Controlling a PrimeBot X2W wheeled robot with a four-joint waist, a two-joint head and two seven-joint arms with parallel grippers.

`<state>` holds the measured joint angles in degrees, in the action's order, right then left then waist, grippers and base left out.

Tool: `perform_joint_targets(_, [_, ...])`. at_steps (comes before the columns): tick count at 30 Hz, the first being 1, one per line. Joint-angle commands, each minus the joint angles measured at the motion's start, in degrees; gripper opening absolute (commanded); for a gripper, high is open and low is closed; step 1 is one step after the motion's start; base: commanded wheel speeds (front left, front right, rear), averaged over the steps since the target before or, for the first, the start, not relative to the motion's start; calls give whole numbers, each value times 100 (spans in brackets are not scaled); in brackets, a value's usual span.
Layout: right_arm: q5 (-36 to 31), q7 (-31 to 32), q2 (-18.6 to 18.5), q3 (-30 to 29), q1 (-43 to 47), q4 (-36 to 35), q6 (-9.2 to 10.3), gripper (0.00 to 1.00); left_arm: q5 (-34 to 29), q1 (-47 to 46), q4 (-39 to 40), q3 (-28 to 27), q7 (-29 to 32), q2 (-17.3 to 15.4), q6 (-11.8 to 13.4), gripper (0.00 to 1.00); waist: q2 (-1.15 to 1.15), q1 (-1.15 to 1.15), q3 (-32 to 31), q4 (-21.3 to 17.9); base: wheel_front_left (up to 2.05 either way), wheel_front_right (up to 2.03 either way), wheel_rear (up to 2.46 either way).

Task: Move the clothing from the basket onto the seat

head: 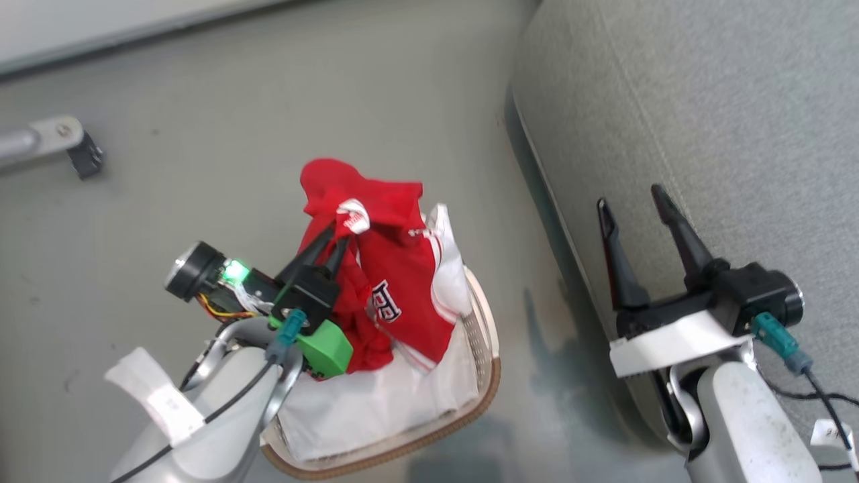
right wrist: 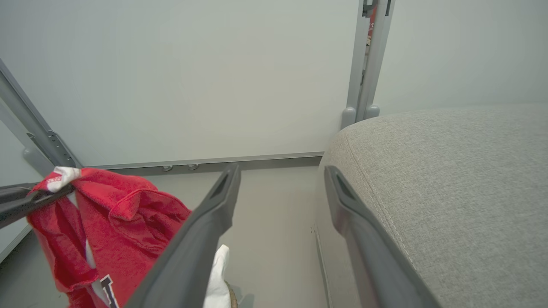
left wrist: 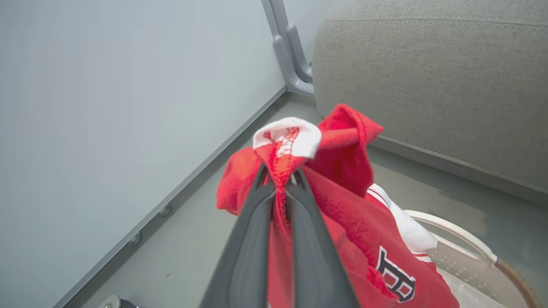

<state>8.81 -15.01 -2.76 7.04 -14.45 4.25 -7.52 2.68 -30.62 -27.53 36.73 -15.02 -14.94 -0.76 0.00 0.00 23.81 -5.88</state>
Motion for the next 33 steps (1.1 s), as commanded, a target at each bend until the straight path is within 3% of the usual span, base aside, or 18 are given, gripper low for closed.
perform_joint_targets(1, [-34,-27,-22,33,157,37,6,100,40,131,155,-66,-23,-86,-10,0,0,0,-915,283,0,0,0])
perform_joint_targets(9, [-23,-26,-23,238,619,186,6,100,95,-28,868,-259,-23,-520,-149,0,0,0,-1724,323,0,0,0])
perform_joint_targets(17, [-43,-26,-22,363,754,210,6,100,137,-655,1221,-346,178,-787,-363,0,0,0,-2052,306,0,0,0])
perform_joint_targets(33, [-105,-26,-21,827,405,156,6,100,496,-1801,1410,-431,776,-693,-540,0,0,0,-2089,253,0,0,0])
